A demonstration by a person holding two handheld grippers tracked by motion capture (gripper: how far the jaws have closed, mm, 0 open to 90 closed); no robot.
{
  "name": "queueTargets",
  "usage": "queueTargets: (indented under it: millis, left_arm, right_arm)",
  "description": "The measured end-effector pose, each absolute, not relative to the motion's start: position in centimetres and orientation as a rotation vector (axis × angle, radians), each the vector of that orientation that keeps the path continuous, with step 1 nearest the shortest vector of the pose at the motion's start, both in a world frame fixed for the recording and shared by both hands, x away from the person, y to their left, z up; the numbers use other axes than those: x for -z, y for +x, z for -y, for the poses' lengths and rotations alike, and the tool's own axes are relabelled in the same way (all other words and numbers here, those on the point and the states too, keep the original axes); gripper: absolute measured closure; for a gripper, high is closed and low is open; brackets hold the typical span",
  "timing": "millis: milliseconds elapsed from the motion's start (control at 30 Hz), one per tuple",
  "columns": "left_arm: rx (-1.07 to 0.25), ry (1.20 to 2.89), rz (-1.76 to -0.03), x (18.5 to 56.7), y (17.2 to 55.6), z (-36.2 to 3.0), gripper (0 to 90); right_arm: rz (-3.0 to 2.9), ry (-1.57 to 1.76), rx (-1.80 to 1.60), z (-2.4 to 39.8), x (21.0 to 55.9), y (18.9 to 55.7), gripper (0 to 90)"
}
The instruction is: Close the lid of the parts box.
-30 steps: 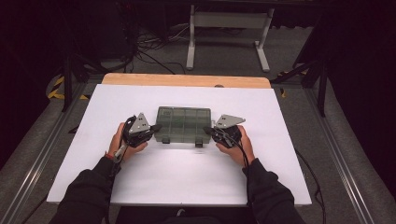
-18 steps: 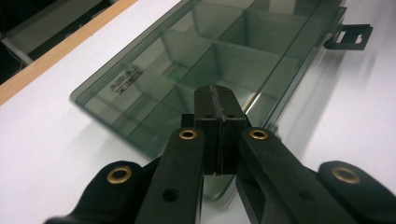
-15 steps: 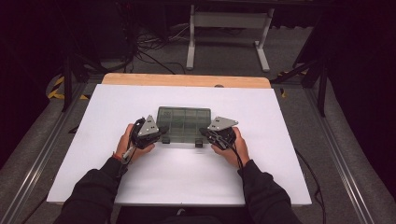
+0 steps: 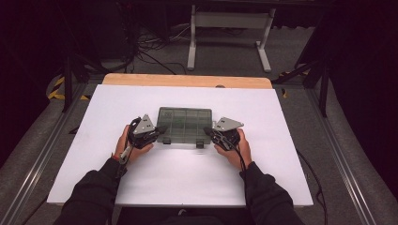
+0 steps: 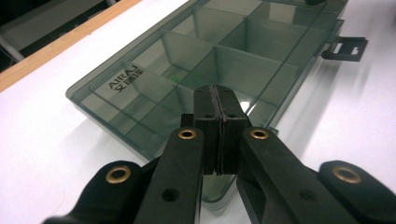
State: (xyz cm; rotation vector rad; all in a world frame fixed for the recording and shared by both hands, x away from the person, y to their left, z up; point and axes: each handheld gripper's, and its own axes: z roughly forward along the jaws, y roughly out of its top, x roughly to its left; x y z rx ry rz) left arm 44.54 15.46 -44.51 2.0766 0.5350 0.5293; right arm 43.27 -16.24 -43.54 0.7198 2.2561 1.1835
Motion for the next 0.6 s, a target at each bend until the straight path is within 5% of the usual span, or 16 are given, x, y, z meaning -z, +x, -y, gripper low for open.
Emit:
queueTargets:
  millis: [600]
  left_arm:
    - [-0.59, 2.055, -0.53, 43.9, 44.2, -15.8, 77.6]
  right_arm:
    - [-2.196, 0.723, -1.16, 17.3, 42.9, 43.0, 77.1]
